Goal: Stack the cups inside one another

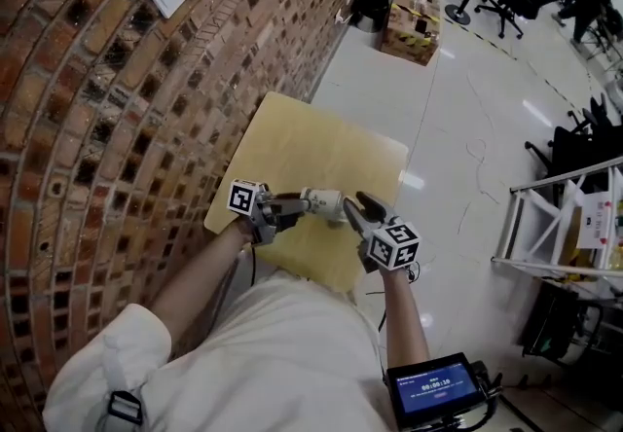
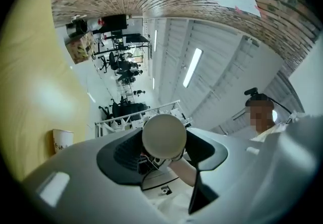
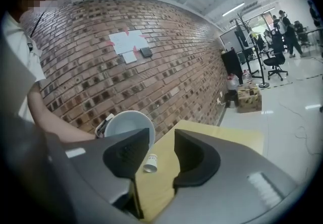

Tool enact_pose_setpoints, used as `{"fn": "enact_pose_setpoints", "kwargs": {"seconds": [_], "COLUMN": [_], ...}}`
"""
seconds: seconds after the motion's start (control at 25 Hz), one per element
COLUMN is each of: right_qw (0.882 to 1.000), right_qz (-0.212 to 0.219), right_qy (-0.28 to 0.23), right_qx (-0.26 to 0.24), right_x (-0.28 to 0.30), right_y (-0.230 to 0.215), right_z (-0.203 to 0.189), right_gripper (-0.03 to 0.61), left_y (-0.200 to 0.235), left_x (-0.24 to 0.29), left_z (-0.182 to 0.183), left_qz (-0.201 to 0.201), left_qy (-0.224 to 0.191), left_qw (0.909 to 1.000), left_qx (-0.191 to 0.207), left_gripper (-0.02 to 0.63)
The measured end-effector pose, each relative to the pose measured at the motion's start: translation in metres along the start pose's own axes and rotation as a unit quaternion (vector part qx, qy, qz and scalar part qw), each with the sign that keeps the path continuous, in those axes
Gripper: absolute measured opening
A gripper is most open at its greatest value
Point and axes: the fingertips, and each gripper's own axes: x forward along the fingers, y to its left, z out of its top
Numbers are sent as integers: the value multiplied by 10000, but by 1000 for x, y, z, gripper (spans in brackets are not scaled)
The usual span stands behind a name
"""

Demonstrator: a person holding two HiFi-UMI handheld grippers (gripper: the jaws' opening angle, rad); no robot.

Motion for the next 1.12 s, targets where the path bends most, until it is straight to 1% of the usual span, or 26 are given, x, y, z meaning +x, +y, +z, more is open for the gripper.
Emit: {"fn": "enact_pose_setpoints", "kwargs": {"seconds": [0.08,0.16,0.2,0.36,0.48,0.52,0.6,0.68,0.8,0.92,0.96,1.0,1.04,1.08,1.12], "right_qw": [9999,9996,9993,9979,9973,9973,9977,9979,9986,9994,9996,9996,9994,9989,9982], "right_qz": [102,263,351,636,731,722,668,611,487,294,199,93,-14,-113,-204], "right_qy": [-4,-71,-102,-62,-26,-21,-24,-44,-14,99,168,253,349,451,557], "right_qx": [19,90,126,100,95,107,148,197,182,140,115,77,28,-32,-101], "right_x": [4,6,7,9,10,11,11,10,12,13,14,16,17,19,22], "right_y": [3,8,10,20,24,24,23,22,18,11,8,5,1,-2,-4], "right_z": [-1,1,1,-2,-6,-7,-9,-11,-13,-19,-22,-26,-31,-35,-40], "right_gripper": [152,143,122,89,37,32,25,14,11,9,9,9,9,9,9], "left_y": [-8,-10,-9,-6,-3,-1,5,14,23,33,40,47,56,66,73], "left_x": [4,4,4,3,2,0,-5,-13,-23,-34,-39,-45,-52,-60,-68], "left_z": [0,0,-1,-9,-11,-11,-6,-4,-1,0,-1,-2,-4,-6,-8], "left_qz": [-176,-258,-269,-262,-210,-144,104,416,898,1470,1736,2041,2388,2773,3165], "left_qy": [23,17,39,229,264,218,45,-88,-100,-51,-16,37,114,226,367], "left_qw": [9998,9997,9996,9994,9994,9997,9997,9984,9936,9842,9788,9715,9616,9483,9323], "left_qx": [81,37,-11,-79,-56,-22,204,379,681,988,1087,1205,1351,1525,1713], "left_gripper": [285,285,285,285,285,285,280,321,337,337,337,337,334,334,319]}}
